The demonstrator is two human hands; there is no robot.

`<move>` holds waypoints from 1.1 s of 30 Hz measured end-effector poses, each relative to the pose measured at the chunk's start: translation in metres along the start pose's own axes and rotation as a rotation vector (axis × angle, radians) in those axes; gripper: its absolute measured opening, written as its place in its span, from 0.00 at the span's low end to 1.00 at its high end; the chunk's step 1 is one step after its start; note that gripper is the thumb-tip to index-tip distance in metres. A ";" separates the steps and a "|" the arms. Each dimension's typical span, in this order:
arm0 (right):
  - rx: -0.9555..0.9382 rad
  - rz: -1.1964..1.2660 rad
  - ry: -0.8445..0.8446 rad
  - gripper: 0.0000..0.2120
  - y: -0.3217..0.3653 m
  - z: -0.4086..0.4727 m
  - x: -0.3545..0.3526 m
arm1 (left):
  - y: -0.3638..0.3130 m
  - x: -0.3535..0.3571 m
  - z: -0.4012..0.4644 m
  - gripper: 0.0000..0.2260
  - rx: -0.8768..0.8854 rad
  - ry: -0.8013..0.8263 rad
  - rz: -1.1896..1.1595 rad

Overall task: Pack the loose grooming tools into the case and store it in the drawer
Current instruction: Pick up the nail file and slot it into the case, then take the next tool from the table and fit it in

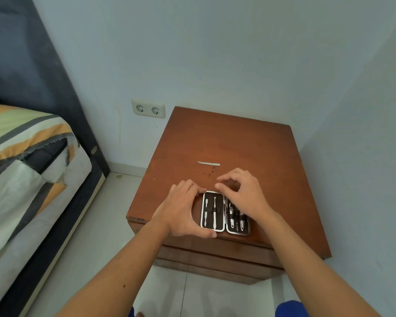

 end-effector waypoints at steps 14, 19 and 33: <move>0.211 -0.127 -0.052 0.03 -0.052 0.069 0.015 | 0.000 -0.001 0.000 0.50 0.003 0.009 -0.007; 0.202 -0.062 -0.010 0.04 -0.045 0.067 0.013 | 0.000 -0.001 0.000 0.50 0.007 0.010 -0.008; 0.192 0.351 -0.076 0.08 -0.037 0.003 -0.032 | 0.001 0.001 0.000 0.50 0.000 0.003 -0.018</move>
Point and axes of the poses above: each hand's wrist, its own z-axis towards the middle knuckle, its own x-axis out of the palm, y = z × x, the point moved 8 cm from there along z, towards the middle knuckle, and after that the axes turned 9 degrees about -x, right-handed, at the moved point
